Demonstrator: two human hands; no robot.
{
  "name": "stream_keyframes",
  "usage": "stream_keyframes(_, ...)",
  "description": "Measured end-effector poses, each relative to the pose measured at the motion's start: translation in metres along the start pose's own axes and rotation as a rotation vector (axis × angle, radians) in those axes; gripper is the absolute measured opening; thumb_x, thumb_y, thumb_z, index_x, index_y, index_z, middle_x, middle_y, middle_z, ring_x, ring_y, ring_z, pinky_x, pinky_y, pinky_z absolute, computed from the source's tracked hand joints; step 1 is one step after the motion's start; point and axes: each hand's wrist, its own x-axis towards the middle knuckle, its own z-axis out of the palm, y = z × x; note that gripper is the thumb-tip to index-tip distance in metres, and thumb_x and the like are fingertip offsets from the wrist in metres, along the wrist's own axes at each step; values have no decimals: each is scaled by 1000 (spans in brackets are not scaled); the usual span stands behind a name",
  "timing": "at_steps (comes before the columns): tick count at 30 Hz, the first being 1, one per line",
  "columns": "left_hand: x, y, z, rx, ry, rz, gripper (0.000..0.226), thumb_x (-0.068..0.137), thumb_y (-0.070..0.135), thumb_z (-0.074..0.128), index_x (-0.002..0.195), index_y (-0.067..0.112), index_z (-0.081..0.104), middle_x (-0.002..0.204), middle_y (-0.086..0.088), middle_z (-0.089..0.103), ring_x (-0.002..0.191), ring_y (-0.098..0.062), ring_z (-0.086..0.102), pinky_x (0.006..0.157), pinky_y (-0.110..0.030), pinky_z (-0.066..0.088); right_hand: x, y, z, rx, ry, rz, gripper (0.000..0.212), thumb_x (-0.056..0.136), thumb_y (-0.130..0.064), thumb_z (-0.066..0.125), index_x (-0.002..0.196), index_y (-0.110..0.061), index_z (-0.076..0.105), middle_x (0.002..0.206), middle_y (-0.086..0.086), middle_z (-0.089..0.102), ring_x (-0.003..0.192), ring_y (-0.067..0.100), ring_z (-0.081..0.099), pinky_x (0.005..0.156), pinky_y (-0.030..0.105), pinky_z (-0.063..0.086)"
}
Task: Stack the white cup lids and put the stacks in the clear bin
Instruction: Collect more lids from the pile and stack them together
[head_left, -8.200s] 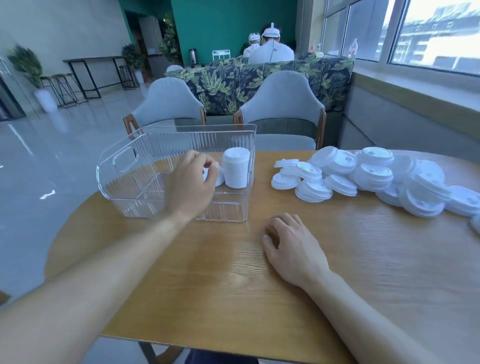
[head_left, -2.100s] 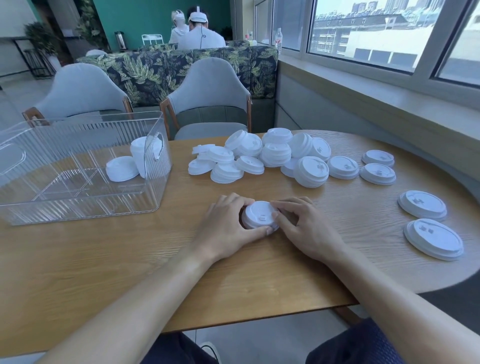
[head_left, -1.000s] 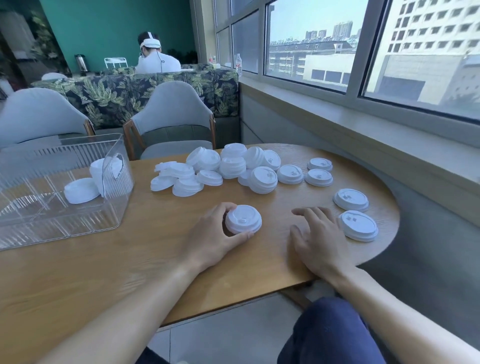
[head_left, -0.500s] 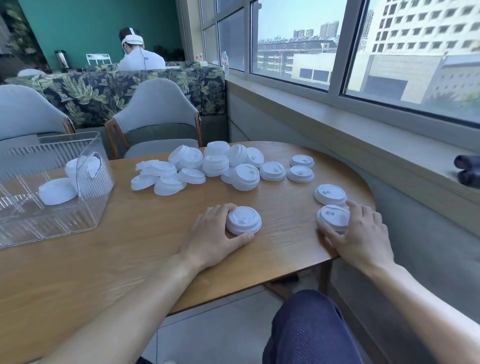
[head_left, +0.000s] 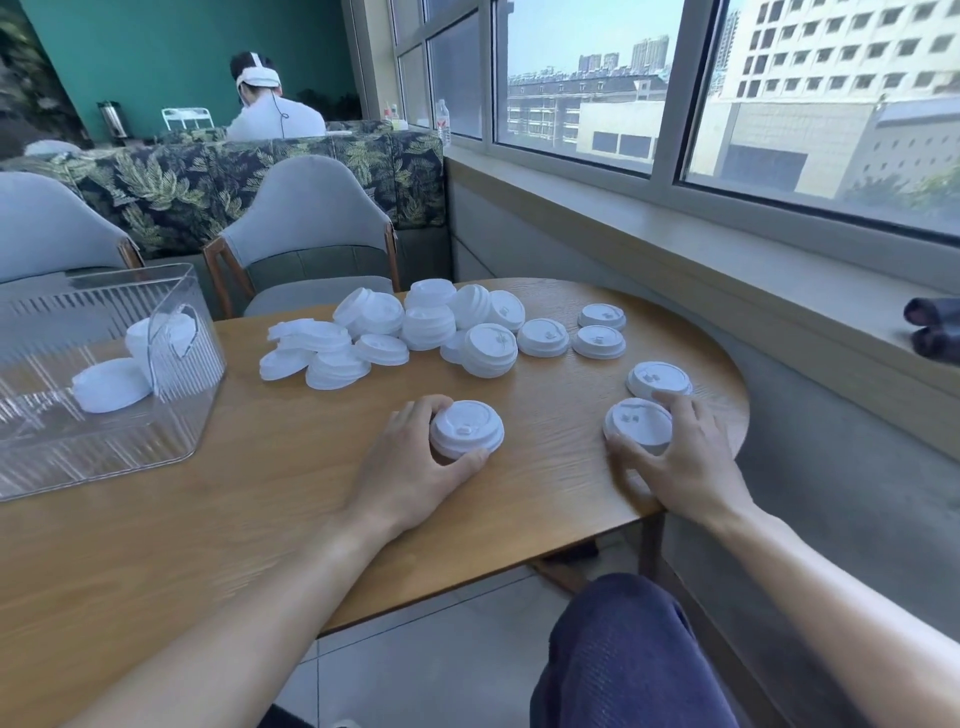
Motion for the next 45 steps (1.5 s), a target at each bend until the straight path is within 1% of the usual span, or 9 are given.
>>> stream_keyframes(3,-5,-13,-12,2,1,-18,62,81,55,78,131,33,50,123,18,52,118,-8,52,100,-34,45,-1,-16,10,41,-58,-71,80,81,-59,73,146,-25,42,145,0,43,138,17,34,110,37,33)
stream_keyframes(9,-12,-50,-48,34,48,-83,61,81,52,79,132,36,48,124,21,51,118,-8,55,98,-36,48,-2,-61,46,112,-219,-200,77,80,-57,72,146,-33,39,140,-8,46,133,11,42,103,26,32)
stream_keyframes(16,-20,-97,-94,68,95,-170,68,73,68,69,131,42,46,128,20,58,119,-9,58,100,-42,50,-4,-117,94,190,-349,-342,79,76,-52,74,145,-33,40,136,-12,51,130,9,44,110,29,35)
stream_keyframes(23,-21,-117,-105,96,197,-201,55,84,46,77,131,31,53,126,14,59,116,-12,56,96,-32,45,-1,-161,129,237,-418,-400,84,63,-59,62,139,-27,46,131,-15,53,121,4,51,105,33,45)
stream_keyframes(27,-17,-116,-98,229,227,-236,67,86,50,73,142,24,46,137,7,55,127,-20,47,103,-36,40,3,-172,137,193,-468,-462,73,68,-55,61,135,-29,46,126,-17,55,116,4,53,98,28,45)
stream_keyframes(30,-16,-119,-97,274,222,-264,71,87,54,69,145,25,42,138,4,57,128,-22,46,105,-41,41,5,-175,140,131,-523,-509,73,71,-54,50,139,-32,40,137,-14,53,126,11,49,105,32,41)
stream_keyframes(34,-16,-118,-96,296,207,-260,75,87,58,66,148,26,38,140,6,55,133,-20,42,109,-40,39,3,-172,141,103,-450,-522,78,74,-62,54,143,-32,37,145,-14,45,139,8,33,114,35,33)
stream_keyframes(39,-17,-117,-98,290,195,-269,78,86,60,67,150,27,36,144,6,52,137,-19,40,113,-38,35,-3,-171,142,25,-306,-511,82,73,-63,70,141,-32,35,131,-14,45,128,11,32,111,34,32)
stream_keyframes(45,-21,-112,-98,276,216,-218,74,88,55,68,150,27,38,143,10,52,134,-17,43,110,-36,36,0,-167,141,75,-389,-523,71,74,-57,66,135,-31,41,131,-21,50,129,4,32,107,32,40)
